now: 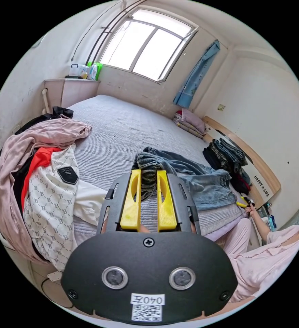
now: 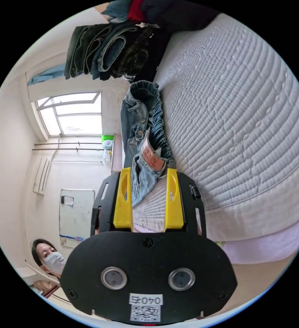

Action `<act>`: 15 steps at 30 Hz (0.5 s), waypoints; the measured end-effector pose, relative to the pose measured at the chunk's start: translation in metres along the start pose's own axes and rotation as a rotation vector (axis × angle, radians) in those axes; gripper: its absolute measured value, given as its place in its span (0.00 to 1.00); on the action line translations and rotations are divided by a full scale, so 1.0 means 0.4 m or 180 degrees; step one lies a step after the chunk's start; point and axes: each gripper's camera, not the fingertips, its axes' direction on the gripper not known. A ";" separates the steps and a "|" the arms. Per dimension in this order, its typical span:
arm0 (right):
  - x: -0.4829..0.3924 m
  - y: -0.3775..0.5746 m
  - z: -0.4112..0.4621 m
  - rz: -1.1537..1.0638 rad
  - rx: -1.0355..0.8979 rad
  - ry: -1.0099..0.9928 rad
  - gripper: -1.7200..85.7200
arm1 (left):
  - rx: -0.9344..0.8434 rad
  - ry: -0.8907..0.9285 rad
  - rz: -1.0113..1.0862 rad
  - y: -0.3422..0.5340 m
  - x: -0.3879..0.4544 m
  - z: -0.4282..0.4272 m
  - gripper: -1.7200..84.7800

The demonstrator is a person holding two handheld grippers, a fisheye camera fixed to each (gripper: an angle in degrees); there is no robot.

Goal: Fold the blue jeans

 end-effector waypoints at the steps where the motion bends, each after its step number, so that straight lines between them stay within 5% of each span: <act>1: 0.007 -0.004 0.007 0.0024 0.0005 -0.0054 0.17 | -0.0015 -0.0024 0.0027 -0.003 0.005 -0.009 0.05; 10: -0.014 -0.026 -0.028 -0.0126 -0.0005 0.0523 0.17 | -0.0158 -0.0133 0.0146 -0.006 0.016 -0.033 0.05; 15: 0.053 -0.091 0.045 -0.0007 -0.0071 -0.0172 0.17 | -0.0049 -0.0099 -0.0068 -0.002 -0.006 -0.027 0.05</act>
